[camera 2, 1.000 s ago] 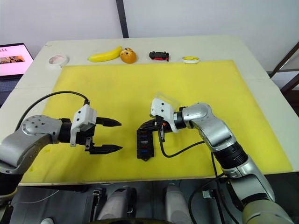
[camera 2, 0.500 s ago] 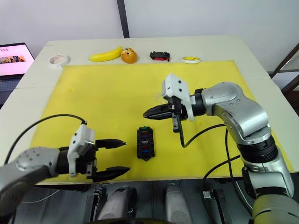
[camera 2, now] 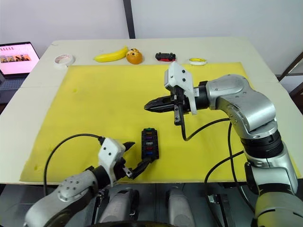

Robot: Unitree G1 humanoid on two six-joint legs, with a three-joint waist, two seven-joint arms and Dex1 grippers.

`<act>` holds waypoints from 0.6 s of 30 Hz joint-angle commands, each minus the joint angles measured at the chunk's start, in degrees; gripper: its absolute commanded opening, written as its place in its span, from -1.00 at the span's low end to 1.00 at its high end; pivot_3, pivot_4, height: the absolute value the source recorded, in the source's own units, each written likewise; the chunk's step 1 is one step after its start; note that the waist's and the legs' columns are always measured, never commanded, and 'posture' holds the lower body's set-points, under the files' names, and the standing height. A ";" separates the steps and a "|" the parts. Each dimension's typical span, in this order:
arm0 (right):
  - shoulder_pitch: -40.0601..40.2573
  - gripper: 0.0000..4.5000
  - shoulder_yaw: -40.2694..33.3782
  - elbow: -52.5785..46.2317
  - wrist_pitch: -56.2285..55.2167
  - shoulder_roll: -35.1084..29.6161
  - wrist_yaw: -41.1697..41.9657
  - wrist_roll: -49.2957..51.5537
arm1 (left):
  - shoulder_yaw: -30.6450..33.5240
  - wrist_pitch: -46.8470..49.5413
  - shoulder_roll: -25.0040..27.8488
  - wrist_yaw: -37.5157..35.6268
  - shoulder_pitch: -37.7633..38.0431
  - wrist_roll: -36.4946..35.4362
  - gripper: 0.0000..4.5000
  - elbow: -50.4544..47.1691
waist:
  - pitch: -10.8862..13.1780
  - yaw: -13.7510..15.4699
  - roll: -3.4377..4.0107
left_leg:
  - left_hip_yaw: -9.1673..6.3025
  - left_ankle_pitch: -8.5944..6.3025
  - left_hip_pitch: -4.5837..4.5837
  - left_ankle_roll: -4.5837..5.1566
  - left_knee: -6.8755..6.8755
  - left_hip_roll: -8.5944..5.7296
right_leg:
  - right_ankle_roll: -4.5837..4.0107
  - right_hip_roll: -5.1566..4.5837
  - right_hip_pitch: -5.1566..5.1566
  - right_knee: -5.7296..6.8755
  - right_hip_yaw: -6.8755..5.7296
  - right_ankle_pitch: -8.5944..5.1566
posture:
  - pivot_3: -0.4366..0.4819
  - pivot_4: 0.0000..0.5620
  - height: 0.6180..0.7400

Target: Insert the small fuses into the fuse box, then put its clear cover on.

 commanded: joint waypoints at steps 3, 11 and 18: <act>-0.89 -1.00 -0.79 -1.12 -0.43 -0.96 0.00 0.20 | -1.56 -0.72 -1.78 0.38 -0.98 1.54 1.00 1.92 | 0.00 -0.09 0.00 | 0.00 0.00 0.00 0.00 -0.01 0.01 | 0.00 0.02 0.00 0.00 0.00 0.00 | -0.05 -0.47 1.00; -0.75 -1.00 -0.67 -1.23 -0.78 -1.10 -0.86 -0.55 | -1.90 -1.93 -5.68 1.31 -3.84 3.99 1.00 6.57 | 0.00 0.01 0.00 | 0.00 0.00 0.01 0.00 0.02 -0.01 | 0.00 0.00 0.03 0.00 -0.01 0.00 | -0.05 -0.47 1.00; -0.53 -1.00 -0.78 -1.98 -0.50 -0.88 -1.79 -0.19 | 2.81 -2.02 -4.66 1.48 -3.09 5.39 1.00 5.59 | 0.00 -0.16 0.00 | -0.01 0.00 0.02 0.00 0.02 0.03 | 0.00 0.05 0.03 0.00 -0.02 0.00 | -0.05 -0.47 1.00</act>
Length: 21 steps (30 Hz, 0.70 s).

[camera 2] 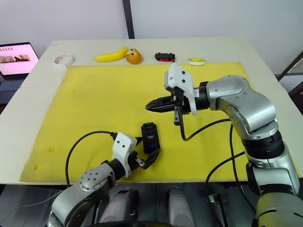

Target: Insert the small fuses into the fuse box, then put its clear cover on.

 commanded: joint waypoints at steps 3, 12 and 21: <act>-0.67 -1.00 -0.69 -1.59 -0.73 0.20 -0.67 0.33 | 8.03 -0.65 3.15 0.01 1.81 0.97 1.00 -2.75 | 0.00 -0.14 0.00 | 0.00 0.00 0.01 0.00 0.00 0.07 | 0.00 0.05 0.00 0.00 0.00 0.00 | -0.05 -0.47 1.00; 0.02 -1.00 -0.46 -2.20 -0.83 1.26 -1.66 0.61 | 12.95 -1.48 5.81 -3.89 4.49 -1.57 1.00 -4.92 | 0.00 0.08 0.00 | 0.01 0.00 0.00 0.00 0.00 0.03 | 0.00 -0.01 0.00 0.00 0.00 0.00 | -0.05 -0.47 1.00; 0.57 -1.00 -0.60 -3.58 0.11 1.32 -2.82 1.21 | 12.35 -3.35 5.58 -9.04 0.22 -3.16 1.00 -1.01 | 0.00 0.09 0.00 | 0.01 0.00 0.00 0.00 0.00 0.03 | -0.01 0.00 0.00 0.00 -0.01 0.00 | -0.05 -0.47 1.00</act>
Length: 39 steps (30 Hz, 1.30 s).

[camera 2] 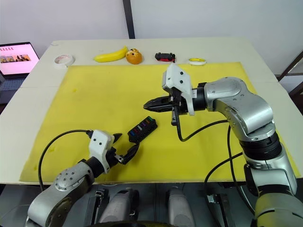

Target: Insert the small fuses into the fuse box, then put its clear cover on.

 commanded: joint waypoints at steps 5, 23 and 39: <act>0.45 -1.00 -1.21 -4.13 1.00 0.08 -1.76 1.43 | 0.06 -2.07 0.49 -3.76 -4.75 -0.74 1.00 3.55 | 0.00 0.00 0.00 | -0.01 0.00 0.00 0.00 0.00 0.00 | 0.00 0.01 0.00 0.00 -0.02 0.00 | -0.05 -0.47 1.00; 2.31 -1.00 -3.48 -9.63 5.16 -0.52 -7.72 4.80 | -2.33 -10.77 1.96 -10.45 -8.18 2.71 1.00 14.91 | 0.00 -0.04 0.00 | -0.02 0.00 -0.01 0.00 0.00 -0.01 | 0.00 -0.01 0.00 0.00 -0.02 0.00 | -0.05 -0.47 1.00; 3.19 -1.00 -3.88 -10.67 5.29 -0.95 -10.75 5.63 | -3.09 -18.65 1.13 -12.53 -7.84 6.19 1.00 22.98 | -0.02 0.07 0.02 | -0.02 0.00 0.02 0.00 -0.01 -0.02 | 0.00 -0.02 0.03 0.00 -0.02 0.00 | -0.05 -0.47 1.00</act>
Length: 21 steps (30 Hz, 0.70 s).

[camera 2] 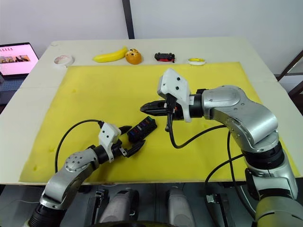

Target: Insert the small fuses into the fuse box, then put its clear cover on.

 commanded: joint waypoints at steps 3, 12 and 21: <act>0.38 -1.00 -2.68 -2.13 -0.52 -1.37 -0.49 0.55 | -1.22 -2.11 -0.45 -0.20 0.21 2.47 0.75 4.92 | -0.01 0.09 0.02 | 0.00 0.00 0.05 0.00 0.00 -0.03 | 0.00 -0.03 0.07 0.00 0.00 0.00 | -0.05 -0.47 1.00; 3.64 -1.00 -4.17 0.33 -3.16 -4.11 -2.49 -3.15 | -0.25 -1.69 3.31 -6.95 -2.16 0.34 0.13 6.76 | -0.05 0.00 0.06 | -0.11 -0.04 0.99 0.06 -0.23 0.08 | 0.00 0.08 1.27 -0.67 -0.17 0.00 | -0.05 -0.47 1.00; 6.97 -0.41 -0.54 18.56 -18.58 -5.04 -1.09 -16.71 | 1.80 -6.92 15.74 -29.56 -9.28 -5.61 0.13 12.27 | -0.04 -0.29 0.06 | -0.05 -0.07 0.94 0.10 -0.32 0.14 | 0.00 0.12 1.19 -0.79 -0.17 0.00 | -0.05 -0.47 1.00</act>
